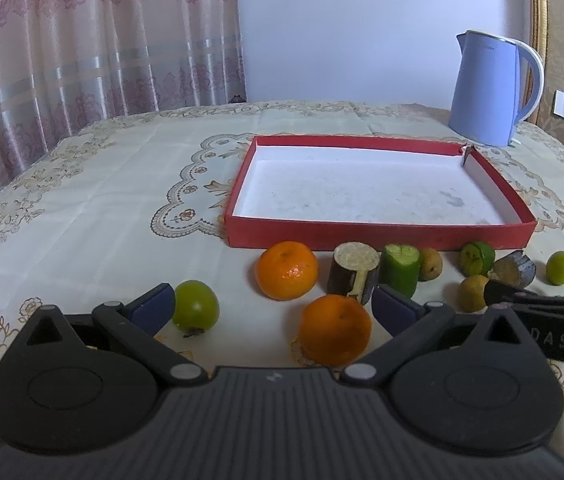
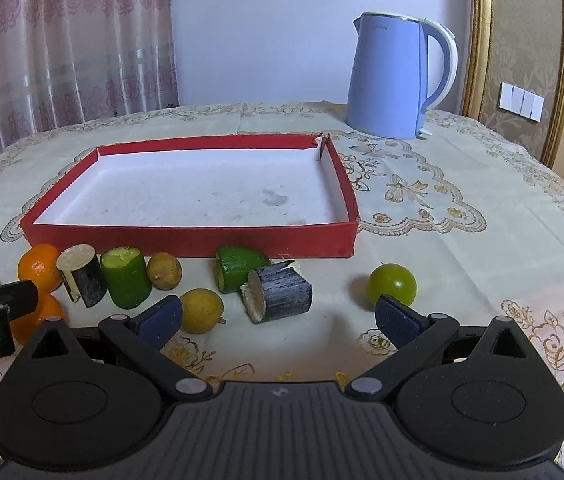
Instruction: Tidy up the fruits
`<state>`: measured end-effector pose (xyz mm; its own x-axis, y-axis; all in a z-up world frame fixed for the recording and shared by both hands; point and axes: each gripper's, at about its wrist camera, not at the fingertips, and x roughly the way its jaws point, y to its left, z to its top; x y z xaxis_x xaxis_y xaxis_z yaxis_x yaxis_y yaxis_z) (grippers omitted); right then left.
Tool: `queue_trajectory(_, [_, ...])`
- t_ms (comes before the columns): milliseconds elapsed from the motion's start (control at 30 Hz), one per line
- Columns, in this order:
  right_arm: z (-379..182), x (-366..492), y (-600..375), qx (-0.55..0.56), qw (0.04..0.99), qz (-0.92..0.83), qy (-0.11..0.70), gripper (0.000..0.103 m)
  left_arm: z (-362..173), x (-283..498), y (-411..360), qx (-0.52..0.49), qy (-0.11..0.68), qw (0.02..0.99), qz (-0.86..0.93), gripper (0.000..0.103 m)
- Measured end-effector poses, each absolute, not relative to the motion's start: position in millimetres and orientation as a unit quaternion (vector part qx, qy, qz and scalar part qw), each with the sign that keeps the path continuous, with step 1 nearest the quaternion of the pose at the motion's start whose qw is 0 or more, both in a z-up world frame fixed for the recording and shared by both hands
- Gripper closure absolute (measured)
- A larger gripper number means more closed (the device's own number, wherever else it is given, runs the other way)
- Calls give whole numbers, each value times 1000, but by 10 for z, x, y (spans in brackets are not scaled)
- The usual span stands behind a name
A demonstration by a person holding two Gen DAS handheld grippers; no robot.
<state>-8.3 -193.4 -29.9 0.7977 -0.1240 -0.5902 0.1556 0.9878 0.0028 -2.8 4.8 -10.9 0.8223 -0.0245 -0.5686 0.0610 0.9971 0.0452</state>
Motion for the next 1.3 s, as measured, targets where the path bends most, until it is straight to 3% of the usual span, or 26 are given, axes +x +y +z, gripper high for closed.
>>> queue_trajectory(1300, [-354, -41, -2081, 31, 944, -99, 312, 0, -317, -202, 238, 46, 281, 955, -86, 0])
